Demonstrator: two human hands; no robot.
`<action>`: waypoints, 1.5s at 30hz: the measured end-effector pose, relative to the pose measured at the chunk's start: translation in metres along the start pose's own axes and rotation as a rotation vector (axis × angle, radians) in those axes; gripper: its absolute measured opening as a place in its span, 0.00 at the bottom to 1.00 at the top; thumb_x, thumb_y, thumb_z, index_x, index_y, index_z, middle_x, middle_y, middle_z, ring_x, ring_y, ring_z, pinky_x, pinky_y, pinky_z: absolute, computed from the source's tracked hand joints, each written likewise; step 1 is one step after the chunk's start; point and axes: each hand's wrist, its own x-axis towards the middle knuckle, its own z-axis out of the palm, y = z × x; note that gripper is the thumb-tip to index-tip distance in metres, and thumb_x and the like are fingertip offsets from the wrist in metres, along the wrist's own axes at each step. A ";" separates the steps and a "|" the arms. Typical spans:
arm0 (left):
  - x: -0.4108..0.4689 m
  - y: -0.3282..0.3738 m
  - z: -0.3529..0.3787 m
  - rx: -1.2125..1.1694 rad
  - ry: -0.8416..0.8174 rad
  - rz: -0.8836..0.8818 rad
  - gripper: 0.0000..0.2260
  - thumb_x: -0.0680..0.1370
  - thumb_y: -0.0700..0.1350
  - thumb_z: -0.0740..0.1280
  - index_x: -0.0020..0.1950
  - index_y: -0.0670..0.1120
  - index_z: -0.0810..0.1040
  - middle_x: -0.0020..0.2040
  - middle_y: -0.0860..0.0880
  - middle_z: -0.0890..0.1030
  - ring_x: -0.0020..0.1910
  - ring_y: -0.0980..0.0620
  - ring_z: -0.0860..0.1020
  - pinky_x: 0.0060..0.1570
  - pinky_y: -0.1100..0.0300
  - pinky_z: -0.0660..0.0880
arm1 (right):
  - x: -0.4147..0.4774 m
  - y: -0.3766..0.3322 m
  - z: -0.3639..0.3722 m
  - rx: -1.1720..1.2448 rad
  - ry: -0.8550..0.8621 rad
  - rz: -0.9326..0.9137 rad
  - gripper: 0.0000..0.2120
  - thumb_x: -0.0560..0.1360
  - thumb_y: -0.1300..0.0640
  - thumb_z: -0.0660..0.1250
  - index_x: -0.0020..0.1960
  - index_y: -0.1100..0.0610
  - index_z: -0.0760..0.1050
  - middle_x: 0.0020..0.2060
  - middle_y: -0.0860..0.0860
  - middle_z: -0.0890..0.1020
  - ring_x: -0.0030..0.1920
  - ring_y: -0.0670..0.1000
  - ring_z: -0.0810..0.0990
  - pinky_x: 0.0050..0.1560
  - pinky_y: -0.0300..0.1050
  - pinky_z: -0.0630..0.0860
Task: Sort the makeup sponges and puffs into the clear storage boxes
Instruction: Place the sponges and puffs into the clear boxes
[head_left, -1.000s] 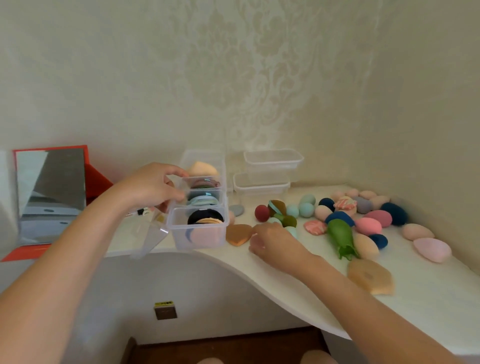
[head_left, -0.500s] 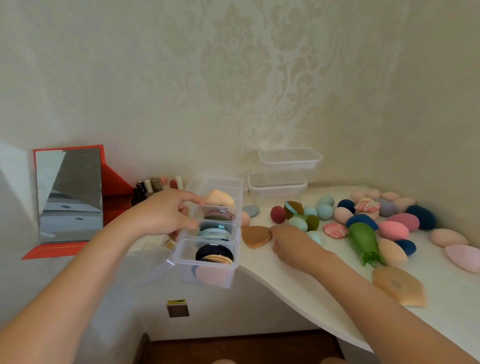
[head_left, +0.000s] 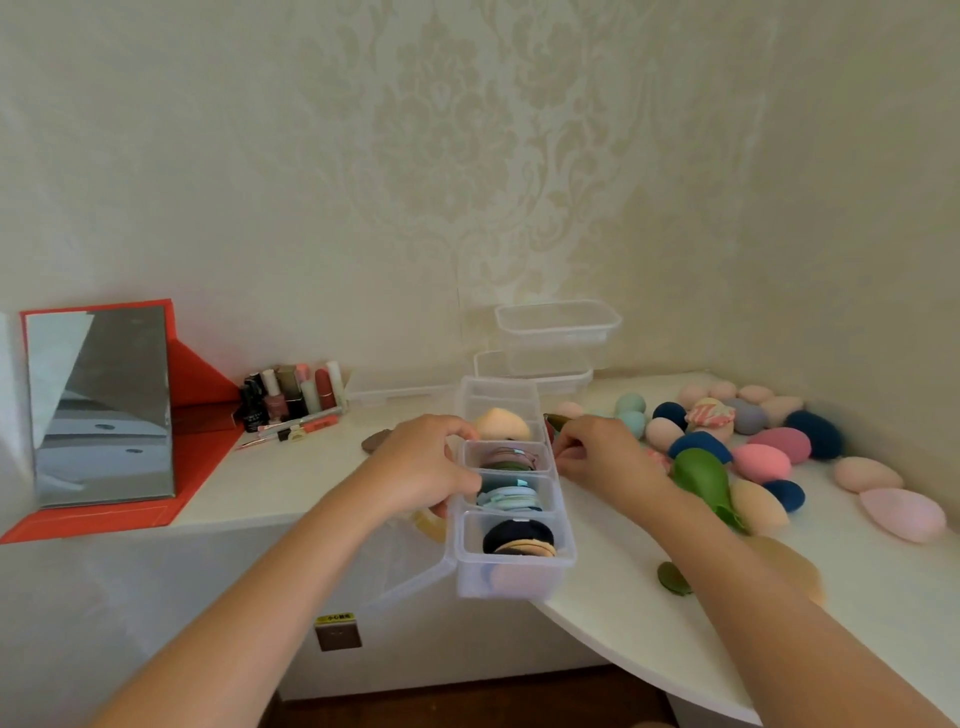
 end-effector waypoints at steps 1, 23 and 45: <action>0.002 0.000 0.003 -0.031 0.009 -0.007 0.19 0.70 0.41 0.71 0.59 0.53 0.75 0.30 0.54 0.76 0.24 0.58 0.78 0.36 0.59 0.76 | 0.001 0.001 -0.004 0.034 0.040 0.002 0.03 0.72 0.59 0.69 0.44 0.60 0.79 0.37 0.50 0.78 0.35 0.45 0.72 0.35 0.34 0.67; 0.019 -0.018 0.024 0.395 0.180 0.418 0.22 0.73 0.47 0.67 0.66 0.55 0.68 0.63 0.58 0.67 0.62 0.56 0.63 0.52 0.61 0.55 | 0.020 -0.047 0.005 0.484 0.279 -0.099 0.10 0.75 0.59 0.67 0.55 0.50 0.72 0.44 0.49 0.80 0.40 0.44 0.80 0.41 0.37 0.79; 0.039 -0.014 0.012 0.173 -0.152 0.217 0.23 0.63 0.49 0.72 0.55 0.62 0.71 0.52 0.53 0.71 0.55 0.49 0.71 0.54 0.51 0.73 | 0.018 -0.043 0.020 0.385 0.369 -0.113 0.09 0.80 0.51 0.59 0.52 0.57 0.66 0.34 0.46 0.80 0.35 0.48 0.80 0.38 0.48 0.78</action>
